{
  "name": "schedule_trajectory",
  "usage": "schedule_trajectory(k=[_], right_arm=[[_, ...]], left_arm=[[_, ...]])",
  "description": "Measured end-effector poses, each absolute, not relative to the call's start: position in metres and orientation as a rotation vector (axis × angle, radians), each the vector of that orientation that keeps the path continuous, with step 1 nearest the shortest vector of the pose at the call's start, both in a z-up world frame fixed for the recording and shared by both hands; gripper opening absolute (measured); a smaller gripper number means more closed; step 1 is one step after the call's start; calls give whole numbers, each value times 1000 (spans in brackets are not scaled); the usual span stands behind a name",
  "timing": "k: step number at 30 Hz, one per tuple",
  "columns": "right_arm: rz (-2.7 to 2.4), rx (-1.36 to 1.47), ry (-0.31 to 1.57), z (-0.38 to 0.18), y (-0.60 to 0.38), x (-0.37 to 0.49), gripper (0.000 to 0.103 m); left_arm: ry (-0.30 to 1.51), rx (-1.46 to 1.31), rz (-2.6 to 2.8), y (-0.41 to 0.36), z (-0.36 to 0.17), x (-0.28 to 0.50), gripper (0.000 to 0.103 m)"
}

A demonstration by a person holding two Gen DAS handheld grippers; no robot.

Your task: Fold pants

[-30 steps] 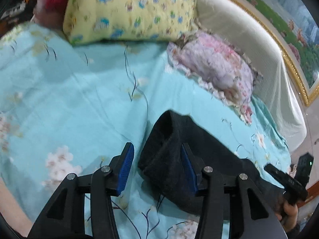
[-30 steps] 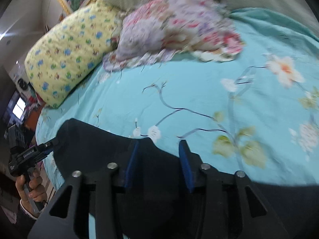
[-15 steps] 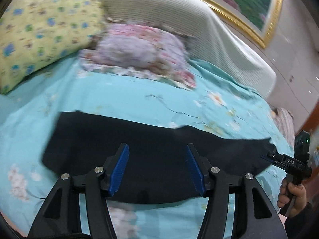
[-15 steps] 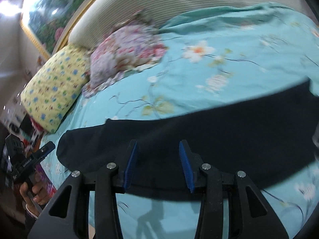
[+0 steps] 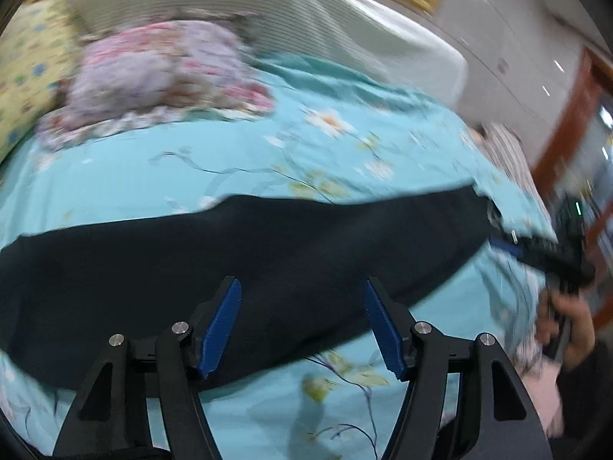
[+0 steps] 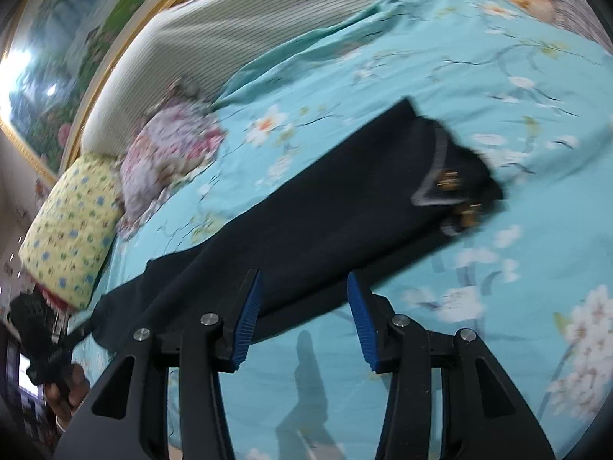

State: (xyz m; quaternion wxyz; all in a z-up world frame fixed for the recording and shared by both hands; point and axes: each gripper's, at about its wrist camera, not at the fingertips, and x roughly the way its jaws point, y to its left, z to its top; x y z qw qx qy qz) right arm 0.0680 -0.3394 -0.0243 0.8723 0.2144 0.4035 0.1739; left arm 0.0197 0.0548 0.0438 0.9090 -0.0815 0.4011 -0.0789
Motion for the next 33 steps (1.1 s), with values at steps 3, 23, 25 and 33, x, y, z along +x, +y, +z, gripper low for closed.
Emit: schedule_trajectory(k=[3,23,25,33], right_arm=[[330,472,833,-26,-354,73,47],[293,563,817,-38,-379,96,47],[294,575,811,-39,-380,98,47],[290,584,796,-40,-381,104,21]], left_arm=[[867,-49,-227,28,35,28,67],[1041,395,-446,-38,-20,75,34],[1051,385,-463,-36,-19,79,30],[1058,384,-520,-32,-18,85,5]])
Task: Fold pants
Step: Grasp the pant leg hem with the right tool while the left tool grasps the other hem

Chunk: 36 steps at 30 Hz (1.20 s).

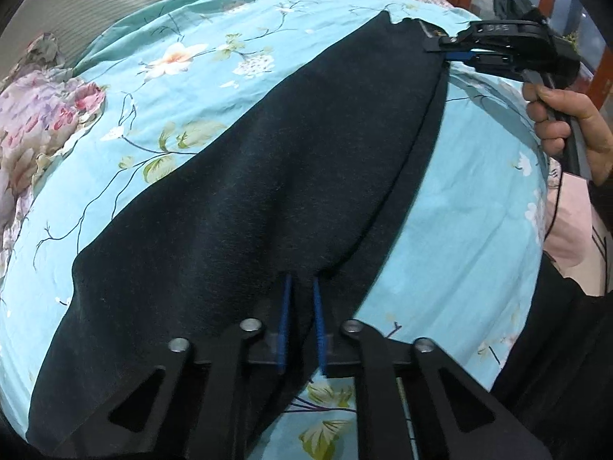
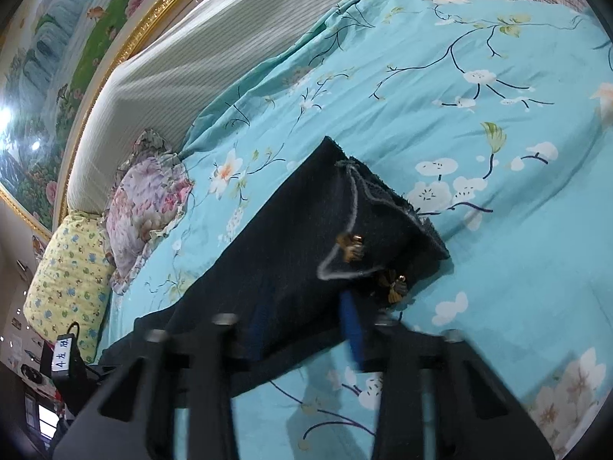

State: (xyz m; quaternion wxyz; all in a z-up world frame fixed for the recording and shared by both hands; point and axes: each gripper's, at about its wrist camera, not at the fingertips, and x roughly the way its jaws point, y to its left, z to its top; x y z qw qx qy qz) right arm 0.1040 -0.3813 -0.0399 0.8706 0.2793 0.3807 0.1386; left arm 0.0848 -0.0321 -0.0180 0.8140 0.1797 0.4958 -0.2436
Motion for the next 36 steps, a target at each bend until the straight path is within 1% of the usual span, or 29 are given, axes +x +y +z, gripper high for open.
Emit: schedule_trajectory(k=[2,4,11,17,20,21,22,25,26,27,28,30,31,32,33,34,36], right_arm=[[281,589,792,-40,-383,103,8],[283,594,780,-39,-385,101,7],[278,565,738,-24,-388,92,6],[252,571,769,-33,-394,94,6],[240,572,784,-40,-394,95,6],[239,570,789,-41,-394,95,6],[237,571,795,-42,-395,95,6],[242,605,800,-43,-401,93,7],[238,604,798,-42,-401,91,9],[229,599,794,-41,-402,89,10],[221,599,791,-40,-404,87,13],[207,608,787,-39,-407,84,23],[197,620,780,-39,-411,81,34],[185,628,775,-38,-414,78,48],[182,639,767,-39,-417,77,52],[184,651,759,-39,-420,76,53],[193,671,758,-41,-423,76,53]], left_arm=[[1041,392,-530,-34,-16,81,3],[1029,384,-536,-35,-12,78,3],[1006,332,-586,-36,3,70,3],[1052,324,-580,-41,-8,72,3],[1068,313,-573,-41,-9,75,7],[1075,302,-575,-41,-8,76,10],[1077,288,-575,-40,-6,78,11],[1073,256,-575,-39,1,82,12],[1071,243,-575,-38,4,84,13],[1068,226,-575,-38,6,87,17],[1065,206,-576,-39,9,91,20],[1059,178,-578,-42,14,100,21],[1055,159,-575,-44,17,105,24],[1055,143,-576,-46,18,110,27],[1056,122,-578,-48,20,117,33],[1054,103,-578,-52,23,124,37],[1049,82,-589,-61,26,136,37]])
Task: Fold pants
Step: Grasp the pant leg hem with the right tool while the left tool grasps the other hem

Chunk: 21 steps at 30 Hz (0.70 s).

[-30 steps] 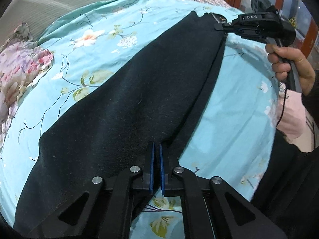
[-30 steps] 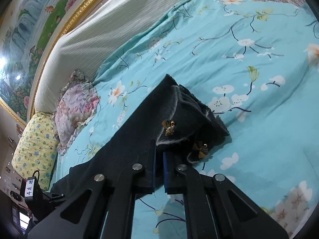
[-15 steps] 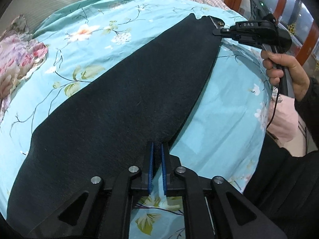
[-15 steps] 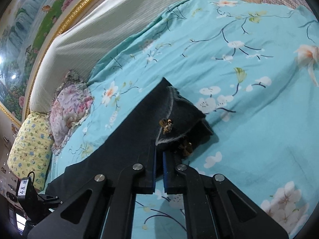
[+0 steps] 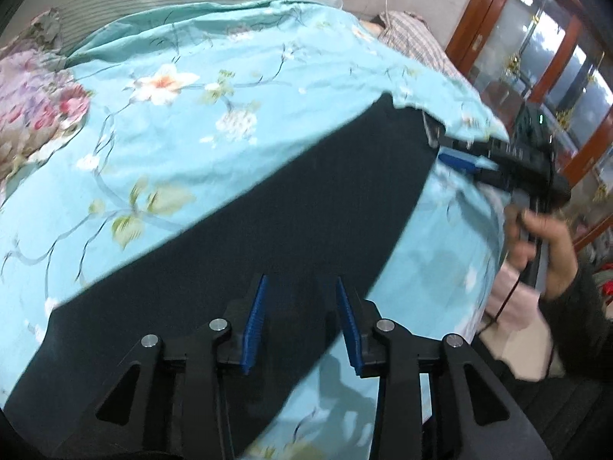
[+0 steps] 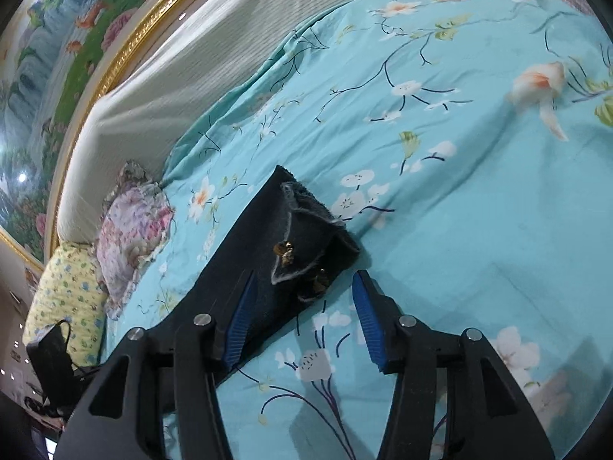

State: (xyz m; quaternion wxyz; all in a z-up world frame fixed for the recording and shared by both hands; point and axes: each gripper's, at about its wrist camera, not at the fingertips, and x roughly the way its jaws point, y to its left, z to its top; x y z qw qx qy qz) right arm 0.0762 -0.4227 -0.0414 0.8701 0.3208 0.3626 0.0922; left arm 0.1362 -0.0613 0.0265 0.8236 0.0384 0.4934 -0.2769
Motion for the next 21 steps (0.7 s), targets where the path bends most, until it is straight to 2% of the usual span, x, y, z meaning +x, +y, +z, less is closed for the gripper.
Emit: schedule_trajectory(k=[3,6,8,9,11,21], right_arm=[[210,712,752,-47,-427,81,53],[231,752,742,-51,-431,87,53],[239,773,746,-54,-432,92,49],[243,779,749,-54,-432,94,44],[244,781,759,-57,-433,98,15],[274,860,700,-58,-451,96,13]], left_arm=[[1057,51,-622,-79,31,158,45],[1072,32,-659,-99,32,178,45],[1085,27,-679,-112,30,190,46],[1095,24,-695,-120,29,198,47],[1107,24,-710,-132,26,210,47],[1185,72,-751,-209,0,281,55]])
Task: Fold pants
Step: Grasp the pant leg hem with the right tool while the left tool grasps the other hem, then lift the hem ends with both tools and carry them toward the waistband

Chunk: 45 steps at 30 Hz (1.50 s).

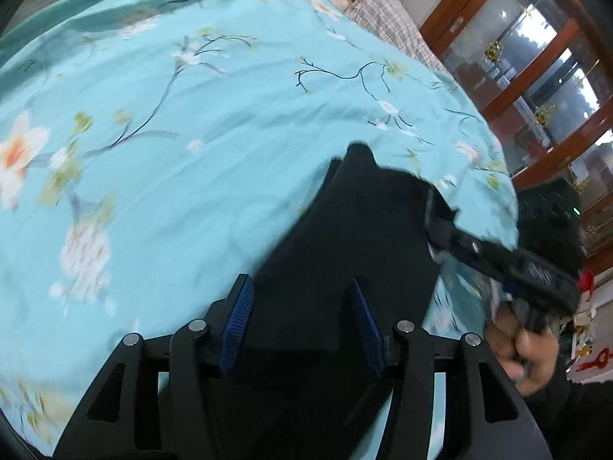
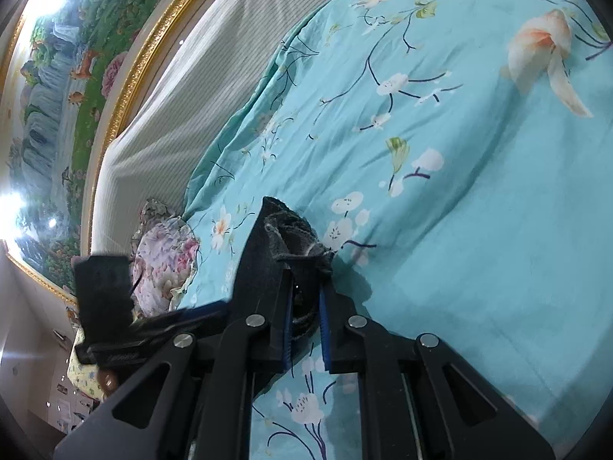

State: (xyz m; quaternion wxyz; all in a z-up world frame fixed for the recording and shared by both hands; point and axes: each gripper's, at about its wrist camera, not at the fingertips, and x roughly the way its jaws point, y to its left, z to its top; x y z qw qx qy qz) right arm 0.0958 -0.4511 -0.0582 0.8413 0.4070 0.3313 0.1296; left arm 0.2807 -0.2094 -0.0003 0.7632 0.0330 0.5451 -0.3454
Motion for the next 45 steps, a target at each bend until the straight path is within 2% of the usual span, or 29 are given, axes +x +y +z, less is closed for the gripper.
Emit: schedule_trajectory(k=[8,10,12,13,20,33,45], right_arm=[[284,852,699,-60,-451,95,13],[286,857,698,-61,-452,94,13],[285,857,697,-61,-452,94,13],[284,857,697,-61,-452,94,13],[330,851,674,-43,-445,90,13],[610,872,611,1,-390,76,13],[764,742,719,3,-294,75,13]], left_arm=[[1235,114,-861,-262,-10,309,50],[1232,123,-885,-270,-9,309,22],[1218,109,-881,-272,-6,311,13],[1203,104,-880,-271,-3,310,12],[1115,36,-890,-249,27,293,10],[965,-123,-843,-152,83,236,10],[927,-266,-742,-55,61,188,10]])
